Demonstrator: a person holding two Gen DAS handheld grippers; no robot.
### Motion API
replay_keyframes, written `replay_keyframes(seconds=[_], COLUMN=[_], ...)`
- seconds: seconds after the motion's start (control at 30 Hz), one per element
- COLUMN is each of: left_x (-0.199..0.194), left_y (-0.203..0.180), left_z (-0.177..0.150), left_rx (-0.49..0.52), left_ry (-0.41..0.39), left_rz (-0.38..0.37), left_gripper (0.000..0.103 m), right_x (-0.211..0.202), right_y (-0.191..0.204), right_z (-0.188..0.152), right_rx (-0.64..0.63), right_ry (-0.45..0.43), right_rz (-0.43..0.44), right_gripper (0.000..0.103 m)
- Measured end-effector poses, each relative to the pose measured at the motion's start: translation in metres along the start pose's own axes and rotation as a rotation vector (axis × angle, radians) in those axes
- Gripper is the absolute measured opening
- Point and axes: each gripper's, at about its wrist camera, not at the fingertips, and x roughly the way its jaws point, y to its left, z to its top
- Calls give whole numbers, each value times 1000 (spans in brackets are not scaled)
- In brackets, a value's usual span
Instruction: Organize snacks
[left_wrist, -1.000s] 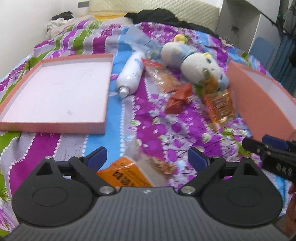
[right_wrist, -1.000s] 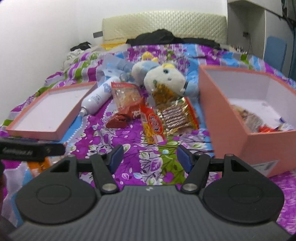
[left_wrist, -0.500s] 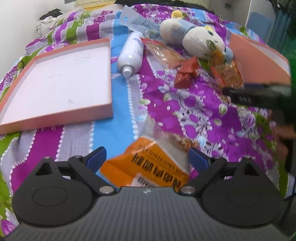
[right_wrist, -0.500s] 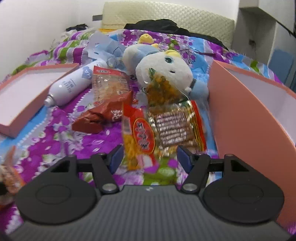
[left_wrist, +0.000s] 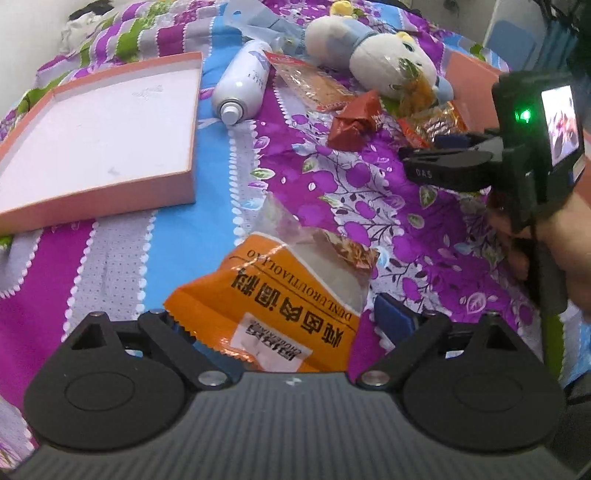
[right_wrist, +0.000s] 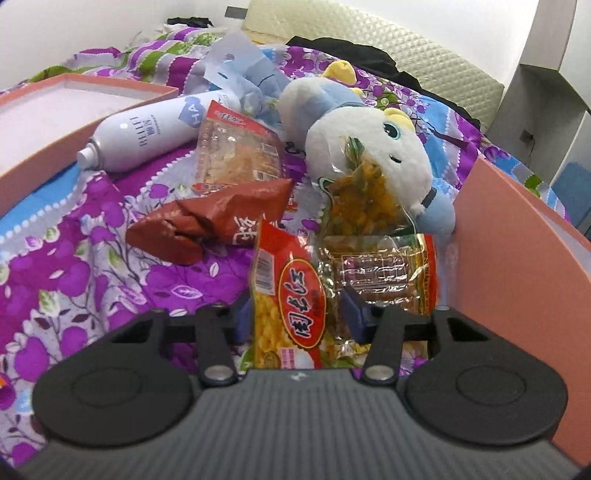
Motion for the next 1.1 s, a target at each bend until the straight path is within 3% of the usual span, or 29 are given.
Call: replay_keyframes(seconds=[0.17, 0.27, 0.3, 0.53, 0.77, 0.93, 1.1], left_x=[0, -2, -2, -9, -23, -25, -23], left_y=[-4, -7, -7, -2, -12, -25, -29], left_z=[0, 1, 2, 4, 3, 2, 1], left_rx=[2, 14, 4, -85, -134, -136, -179], left_ry=[-10, -21, -23, -44, -65, -51, -19], left_rz=[26, 56, 56, 48, 29, 66, 23], left_gripper=[81, 65, 60, 51, 50, 50, 51], right_x=[2, -3, -7, -53, -117, -152, -173], right_y=[-6, -11, -13, -11, -4, -5, -1], right_z=[0, 0, -1, -11, -31, -42, -61], right_rx=[46, 63, 70, 47, 44, 58, 53], right_ry=[24, 29, 28, 8, -1, 6, 52], right_rz=[5, 12, 18, 89, 171, 205, 265], right_gripper=[12, 4, 3, 3, 3, 3, 4])
